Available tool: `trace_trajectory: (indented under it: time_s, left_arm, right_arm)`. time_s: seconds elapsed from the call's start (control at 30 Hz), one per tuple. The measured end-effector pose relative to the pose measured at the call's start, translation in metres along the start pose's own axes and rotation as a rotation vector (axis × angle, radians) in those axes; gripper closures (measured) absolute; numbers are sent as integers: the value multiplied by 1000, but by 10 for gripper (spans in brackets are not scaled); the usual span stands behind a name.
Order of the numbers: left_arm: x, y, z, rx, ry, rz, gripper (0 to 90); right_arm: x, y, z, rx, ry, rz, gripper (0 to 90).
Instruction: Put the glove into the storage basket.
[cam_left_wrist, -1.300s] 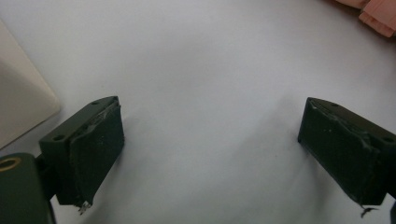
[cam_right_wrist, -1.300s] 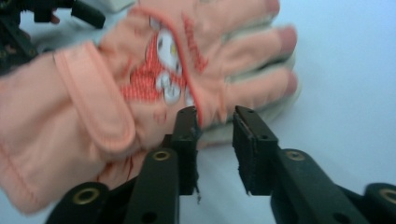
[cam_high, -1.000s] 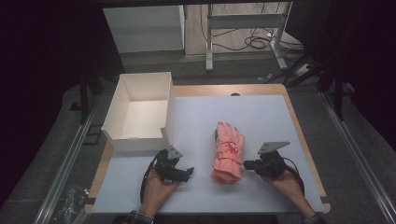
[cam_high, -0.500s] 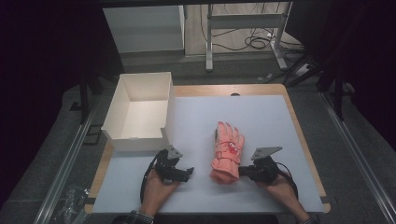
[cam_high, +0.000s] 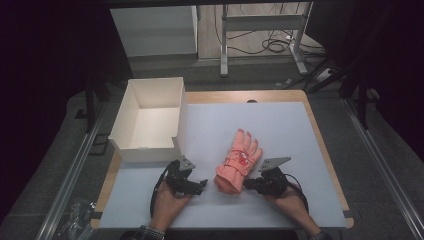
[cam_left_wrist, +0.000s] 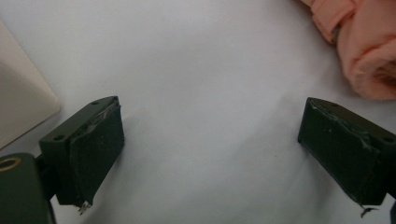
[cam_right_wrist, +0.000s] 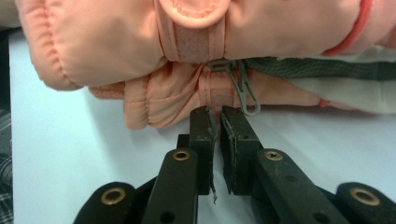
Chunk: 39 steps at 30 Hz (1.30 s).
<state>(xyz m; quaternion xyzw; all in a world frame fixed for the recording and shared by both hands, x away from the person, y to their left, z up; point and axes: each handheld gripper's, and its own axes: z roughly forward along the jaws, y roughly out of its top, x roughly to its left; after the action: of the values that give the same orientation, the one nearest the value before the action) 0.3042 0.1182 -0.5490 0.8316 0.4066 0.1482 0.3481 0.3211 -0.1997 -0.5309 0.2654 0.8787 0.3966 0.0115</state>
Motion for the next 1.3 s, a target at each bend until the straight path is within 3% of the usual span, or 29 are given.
trace_trajectory:
  time_s: [0.47,0.73,1.03,1.3]
  left_arm:
    - [0,0,0,1,0,2,70]
    - [0,0,0,2,4,2,65]
    - [1,0,0,6,-1,0,65]
    - [0,1,0,9,-2,-5,65]
  right_arm:
    - [9,15,21,-6,5,-9,805]
    - [11,15,22,-11,-1,-11,780]
    - [3,7,5,-38,-71,-2,705]
    - [-13,-2,-10,-43,-188,13,588]
